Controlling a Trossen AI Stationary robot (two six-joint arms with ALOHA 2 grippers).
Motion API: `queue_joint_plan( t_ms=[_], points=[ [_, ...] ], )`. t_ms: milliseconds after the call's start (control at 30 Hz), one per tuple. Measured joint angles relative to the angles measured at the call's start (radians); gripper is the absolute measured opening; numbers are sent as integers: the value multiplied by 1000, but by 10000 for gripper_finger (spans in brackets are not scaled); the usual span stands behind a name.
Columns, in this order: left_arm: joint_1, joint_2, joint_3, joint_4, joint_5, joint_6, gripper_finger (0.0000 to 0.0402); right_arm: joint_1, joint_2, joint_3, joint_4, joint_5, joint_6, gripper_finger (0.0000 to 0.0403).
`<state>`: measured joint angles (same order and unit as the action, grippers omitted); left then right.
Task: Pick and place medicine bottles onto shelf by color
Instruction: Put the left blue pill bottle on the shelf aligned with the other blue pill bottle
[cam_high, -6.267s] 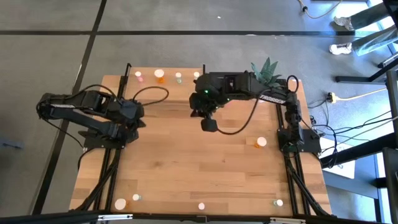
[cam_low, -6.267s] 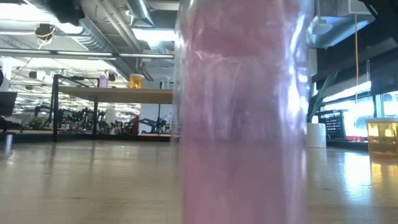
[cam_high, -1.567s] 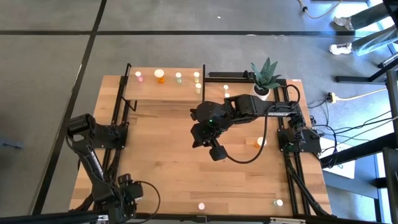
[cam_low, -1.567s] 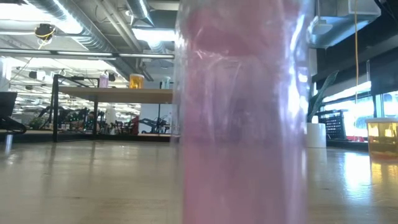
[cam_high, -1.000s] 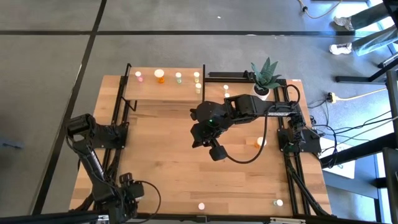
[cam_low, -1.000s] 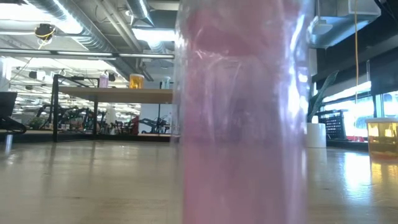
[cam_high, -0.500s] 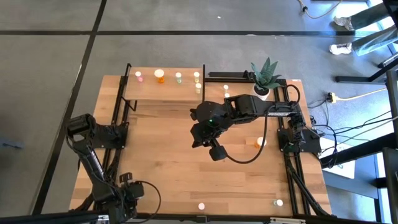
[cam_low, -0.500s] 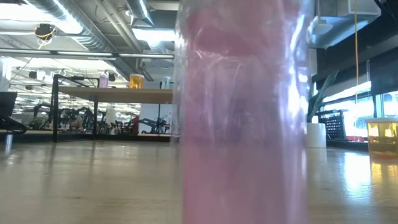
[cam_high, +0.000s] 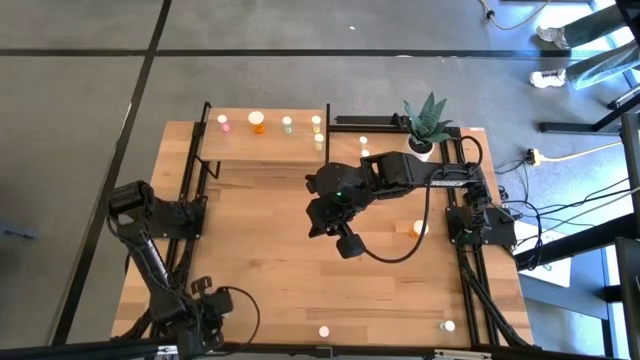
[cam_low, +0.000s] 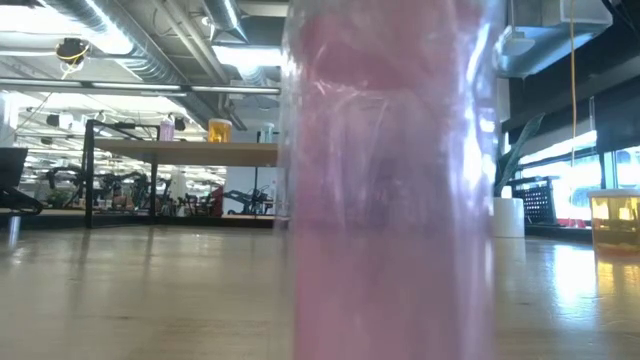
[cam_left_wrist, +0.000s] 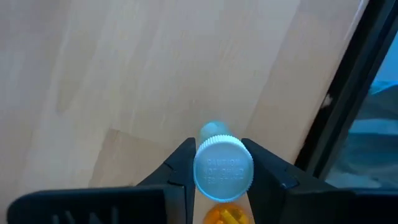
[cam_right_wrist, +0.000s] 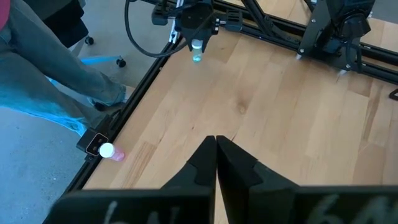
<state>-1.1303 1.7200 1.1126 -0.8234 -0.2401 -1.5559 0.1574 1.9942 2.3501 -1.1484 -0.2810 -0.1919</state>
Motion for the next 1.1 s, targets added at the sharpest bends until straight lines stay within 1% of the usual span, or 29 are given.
queue_joint_plan(
  t_ms=[200, 367, 567, 700, 800, 833, 900, 1067, 1100],
  points=[
    [69, -94, 0, -47, -1, 0, 89, 0, 0, 0, 0, 0, 0, 14],
    [145, -218, 0, -110, -10, 61, 89, 0, 0, 0, 11, 0, -23, 14],
    [274, -357, 0, -181, -11, 235, 88, 0, 0, 0, 32, 0, -23, 14],
    [381, -439, 0, -250, -9, 376, 88, 0, 0, 0, 34, 0, -24, 14],
    [476, -490, 0, -319, 20, 482, 88, 0, 0, 0, 68, 13, -48, 14],
    [512, -503, 0, -337, 35, 523, 88, -2, 0, 0, 72, 32, -46, 14],
    [582, -523, 0, -361, 55, 617, 88, -3, 0, 0, 94, 117, 0, 14],
    [754, -542, 0, -375, 75, 881, 88, -6, 0, 0, 106, 465, 126, 14],
    [789, -542, 0, -375, 81, 935, 88, -6, 0, 0, 106, 518, 149, 14]
  ],
)
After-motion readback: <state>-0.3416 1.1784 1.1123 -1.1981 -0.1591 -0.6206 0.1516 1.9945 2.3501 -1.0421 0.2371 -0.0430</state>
